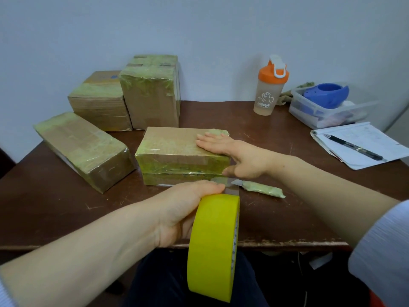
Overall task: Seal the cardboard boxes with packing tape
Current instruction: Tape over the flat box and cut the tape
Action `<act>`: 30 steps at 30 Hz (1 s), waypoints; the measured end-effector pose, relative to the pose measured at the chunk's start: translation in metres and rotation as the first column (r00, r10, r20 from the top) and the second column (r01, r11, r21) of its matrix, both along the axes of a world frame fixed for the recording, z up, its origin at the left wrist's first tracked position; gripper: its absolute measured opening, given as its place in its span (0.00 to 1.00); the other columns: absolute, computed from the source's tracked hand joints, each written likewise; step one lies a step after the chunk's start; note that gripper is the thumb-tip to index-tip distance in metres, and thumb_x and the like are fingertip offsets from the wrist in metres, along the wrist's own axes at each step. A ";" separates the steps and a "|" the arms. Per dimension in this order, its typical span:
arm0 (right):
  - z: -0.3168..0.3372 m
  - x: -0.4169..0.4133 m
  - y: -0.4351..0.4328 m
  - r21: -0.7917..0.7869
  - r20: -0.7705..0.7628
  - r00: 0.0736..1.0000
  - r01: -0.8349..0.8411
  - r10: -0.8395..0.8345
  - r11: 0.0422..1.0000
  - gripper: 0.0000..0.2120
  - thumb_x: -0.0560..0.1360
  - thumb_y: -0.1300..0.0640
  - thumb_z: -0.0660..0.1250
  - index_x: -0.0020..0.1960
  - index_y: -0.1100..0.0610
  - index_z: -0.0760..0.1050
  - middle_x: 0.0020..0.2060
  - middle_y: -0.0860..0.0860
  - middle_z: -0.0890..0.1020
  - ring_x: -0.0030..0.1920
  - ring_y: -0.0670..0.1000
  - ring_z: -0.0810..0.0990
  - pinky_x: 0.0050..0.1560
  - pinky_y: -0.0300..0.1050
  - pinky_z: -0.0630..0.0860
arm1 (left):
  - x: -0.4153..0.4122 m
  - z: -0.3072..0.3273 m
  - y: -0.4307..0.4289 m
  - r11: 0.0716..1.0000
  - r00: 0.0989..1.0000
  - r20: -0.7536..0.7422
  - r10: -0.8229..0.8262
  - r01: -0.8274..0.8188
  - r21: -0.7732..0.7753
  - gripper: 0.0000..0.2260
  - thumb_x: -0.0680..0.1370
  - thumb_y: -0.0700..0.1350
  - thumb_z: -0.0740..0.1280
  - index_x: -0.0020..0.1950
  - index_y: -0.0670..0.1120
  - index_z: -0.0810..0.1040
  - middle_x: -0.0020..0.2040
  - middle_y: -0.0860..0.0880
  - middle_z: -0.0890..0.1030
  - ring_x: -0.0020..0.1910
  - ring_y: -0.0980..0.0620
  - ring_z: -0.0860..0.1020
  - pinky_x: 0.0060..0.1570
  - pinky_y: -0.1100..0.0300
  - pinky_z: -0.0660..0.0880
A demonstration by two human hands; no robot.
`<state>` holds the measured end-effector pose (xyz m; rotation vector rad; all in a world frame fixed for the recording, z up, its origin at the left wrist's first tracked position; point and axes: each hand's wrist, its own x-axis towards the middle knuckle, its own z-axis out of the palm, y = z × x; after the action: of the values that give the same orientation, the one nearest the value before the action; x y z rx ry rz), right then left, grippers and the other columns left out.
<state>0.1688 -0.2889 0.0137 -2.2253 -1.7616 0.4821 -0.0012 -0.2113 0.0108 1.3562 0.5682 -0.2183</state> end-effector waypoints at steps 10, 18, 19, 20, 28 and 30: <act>0.010 -0.048 -0.059 0.333 -0.821 0.507 0.800 -0.264 0.499 0.07 0.74 0.57 0.64 0.48 0.53 0.79 0.34 0.48 0.82 0.34 0.46 0.77 0.31 0.38 0.71 | 0.006 -0.001 -0.006 0.984 0.956 0.293 -0.024 -0.029 0.176 0.09 0.78 0.53 0.63 0.39 0.52 0.72 0.32 0.55 0.72 0.33 0.57 0.70 0.40 0.60 0.67; 0.007 -0.069 -0.064 0.473 -0.750 0.639 0.700 -0.174 0.534 0.14 0.70 0.62 0.72 0.53 0.52 0.75 0.31 0.49 0.81 0.34 0.44 0.79 0.38 0.37 0.75 | 0.014 -0.004 -0.014 0.982 0.940 0.339 -0.037 -0.028 0.186 0.05 0.78 0.52 0.62 0.47 0.52 0.71 0.41 0.51 0.78 0.38 0.58 0.75 0.42 0.64 0.72; 0.008 -0.068 -0.064 0.483 -0.737 0.652 0.692 -0.178 0.537 0.13 0.71 0.64 0.71 0.53 0.53 0.75 0.31 0.50 0.81 0.33 0.44 0.79 0.37 0.36 0.75 | 0.014 -0.004 -0.014 0.987 0.946 0.321 -0.032 -0.021 0.159 0.05 0.78 0.52 0.62 0.50 0.52 0.71 0.43 0.50 0.78 0.40 0.57 0.76 0.44 0.61 0.73; 0.008 -0.068 -0.063 0.495 -0.722 0.669 0.680 -0.180 0.541 0.12 0.72 0.65 0.71 0.52 0.53 0.76 0.31 0.50 0.81 0.33 0.44 0.79 0.37 0.36 0.76 | 0.015 -0.002 -0.013 0.994 0.955 0.296 -0.023 -0.011 0.112 0.07 0.78 0.52 0.62 0.53 0.53 0.70 0.46 0.48 0.79 0.42 0.55 0.77 0.44 0.58 0.75; 0.011 -0.068 -0.065 0.511 -0.682 0.698 0.669 -0.220 0.539 0.07 0.70 0.65 0.72 0.42 0.53 0.81 0.33 0.48 0.83 0.36 0.44 0.80 0.40 0.37 0.79 | 0.014 0.011 -0.007 0.962 0.978 0.206 -0.044 0.097 -0.256 0.12 0.79 0.52 0.61 0.60 0.48 0.69 0.45 0.43 0.81 0.42 0.44 0.81 0.41 0.49 0.79; 0.013 -0.068 -0.066 0.499 -0.673 0.696 0.678 -0.251 0.540 0.07 0.70 0.63 0.73 0.42 0.52 0.82 0.35 0.51 0.84 0.37 0.51 0.82 0.43 0.44 0.81 | 0.013 0.012 -0.007 0.959 0.980 0.195 -0.048 0.100 -0.264 0.14 0.79 0.53 0.60 0.62 0.50 0.70 0.45 0.43 0.82 0.41 0.45 0.82 0.40 0.49 0.80</act>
<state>0.1011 -0.3546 0.0265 -1.6351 -0.7389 0.1710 0.0122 -0.2187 0.0229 1.1154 0.3156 -0.2193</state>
